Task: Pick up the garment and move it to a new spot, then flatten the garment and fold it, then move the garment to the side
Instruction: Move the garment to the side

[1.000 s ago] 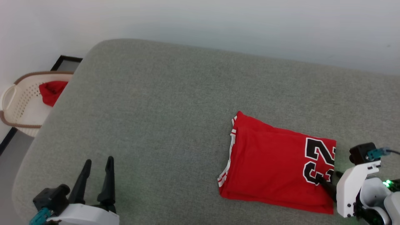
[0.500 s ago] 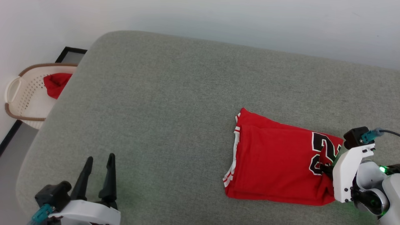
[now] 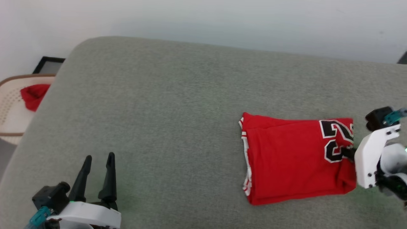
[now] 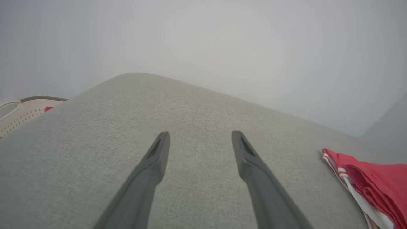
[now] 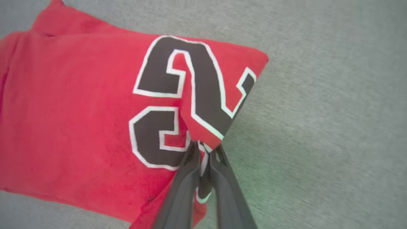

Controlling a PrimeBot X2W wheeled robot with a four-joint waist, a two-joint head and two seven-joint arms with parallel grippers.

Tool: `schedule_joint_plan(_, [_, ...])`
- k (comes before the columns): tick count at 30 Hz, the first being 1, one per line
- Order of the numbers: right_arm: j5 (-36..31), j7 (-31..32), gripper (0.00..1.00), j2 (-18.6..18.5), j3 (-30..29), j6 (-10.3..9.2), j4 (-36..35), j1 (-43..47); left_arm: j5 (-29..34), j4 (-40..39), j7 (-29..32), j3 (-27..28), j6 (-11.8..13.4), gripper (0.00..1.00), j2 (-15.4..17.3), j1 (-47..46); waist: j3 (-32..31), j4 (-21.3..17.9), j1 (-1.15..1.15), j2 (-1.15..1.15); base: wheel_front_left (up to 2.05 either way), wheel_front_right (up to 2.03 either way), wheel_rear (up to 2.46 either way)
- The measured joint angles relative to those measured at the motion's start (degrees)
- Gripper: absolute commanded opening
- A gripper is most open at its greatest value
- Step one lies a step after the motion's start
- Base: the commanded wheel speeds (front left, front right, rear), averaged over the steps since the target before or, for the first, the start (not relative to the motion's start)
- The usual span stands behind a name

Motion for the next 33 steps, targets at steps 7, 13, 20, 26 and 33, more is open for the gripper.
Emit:
schedule_joint_plan(7, [0.5, 0.2, 0.0, -4.4, 0.2, 0.0, -2.1, -2.7, 0.5, -1.0, 0.0, -0.6, -0.1, 1.0, 0.2, -1.3, 0.9, -3.6, 0.0, 0.0, 0.0, 0.0, 0.0])
schedule_joint_plan(13, [0.9, -0.9, 0.0, -7.9, 0.4, 0.0, -3.5, -5.2, 0.7, -1.7, 0.0, -1.3, -0.1, 1.0, 1.0, -2.9, 2.3, -6.9, 0.0, 0.0, 0.0, 0.0, 0.0])
schedule_joint_plan(20, [1.4, -3.5, 0.0, -11.8, -0.4, 0.0, -2.4, -8.3, 0.7, -1.8, 0.0, -2.2, -0.1, 1.0, 2.3, -5.3, 4.4, -11.0, 0.0, 0.0, 0.0, 0.0, 0.0])
schedule_joint_plan(26, [1.6, -6.1, 0.0, -15.2, -1.0, 0.0, -0.3, -11.2, 0.9, -2.1, 0.0, -3.3, -0.1, 1.0, 3.3, -7.8, 7.1, -14.0, 0.0, 0.0, 0.0, 0.0, 0.0])
schedule_joint_plan(33, [1.4, -10.3, 0.0, -18.6, -1.1, 0.0, 3.1, -14.5, 0.9, -2.1, 0.0, -4.6, -0.1, 1.0, 4.5, -11.1, 10.9, -16.7, 0.0, 0.0, 0.0, 0.0, 0.0])
